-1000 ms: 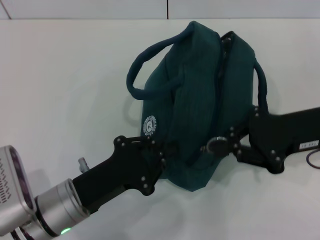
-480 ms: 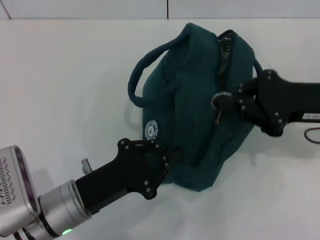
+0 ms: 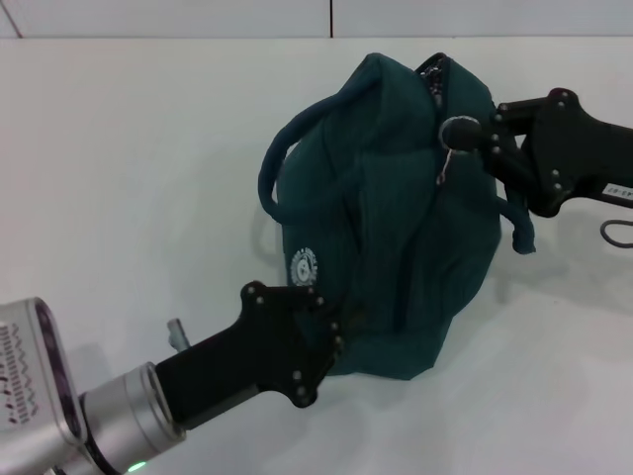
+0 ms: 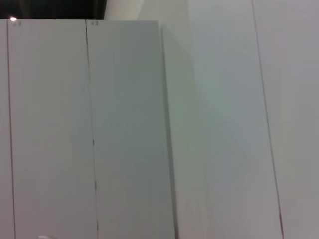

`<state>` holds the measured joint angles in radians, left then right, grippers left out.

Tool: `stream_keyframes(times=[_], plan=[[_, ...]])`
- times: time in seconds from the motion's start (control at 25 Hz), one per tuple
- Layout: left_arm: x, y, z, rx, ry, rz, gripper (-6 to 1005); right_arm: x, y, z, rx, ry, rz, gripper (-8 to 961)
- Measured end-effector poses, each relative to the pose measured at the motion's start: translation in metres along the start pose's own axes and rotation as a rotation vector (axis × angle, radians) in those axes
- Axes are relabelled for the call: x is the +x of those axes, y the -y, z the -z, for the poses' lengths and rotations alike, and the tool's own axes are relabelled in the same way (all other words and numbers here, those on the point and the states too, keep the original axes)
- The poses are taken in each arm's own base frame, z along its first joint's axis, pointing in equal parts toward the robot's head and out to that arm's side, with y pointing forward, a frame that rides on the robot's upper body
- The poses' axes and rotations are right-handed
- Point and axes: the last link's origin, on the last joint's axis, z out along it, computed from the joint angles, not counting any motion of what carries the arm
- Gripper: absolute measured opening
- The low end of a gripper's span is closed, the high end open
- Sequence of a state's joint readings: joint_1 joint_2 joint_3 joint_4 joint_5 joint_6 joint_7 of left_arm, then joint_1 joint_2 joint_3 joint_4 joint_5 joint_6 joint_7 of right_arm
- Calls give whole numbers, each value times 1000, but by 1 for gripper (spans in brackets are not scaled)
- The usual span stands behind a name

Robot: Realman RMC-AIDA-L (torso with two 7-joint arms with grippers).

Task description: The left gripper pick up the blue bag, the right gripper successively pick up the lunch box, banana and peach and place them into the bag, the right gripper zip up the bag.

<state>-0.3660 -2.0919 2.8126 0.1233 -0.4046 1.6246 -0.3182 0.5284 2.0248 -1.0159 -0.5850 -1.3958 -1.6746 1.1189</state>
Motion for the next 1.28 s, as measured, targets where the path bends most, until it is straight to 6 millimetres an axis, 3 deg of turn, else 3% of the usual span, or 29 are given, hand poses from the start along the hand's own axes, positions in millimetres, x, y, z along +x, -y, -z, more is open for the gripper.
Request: stream_keyframes(times=[0.32,0.56,0.76,1.0,1.28], plan=[[10,-6,-14,47,-100,27,117,0,-2,-5,-20,-3,4,18],[18,-1,-25,65,-154,121,304,1,-3,-5,-21,-3,7,18],[22,10,-30,99,-178,208,535,1,-3,-4,-17,5,17,18],[22,15,-29,122,-180,209,670,2,-4,-2,-15,7,28,18],[17,17,-31,133,-146,203,421,3,-5,-1,-9,15,43,18]])
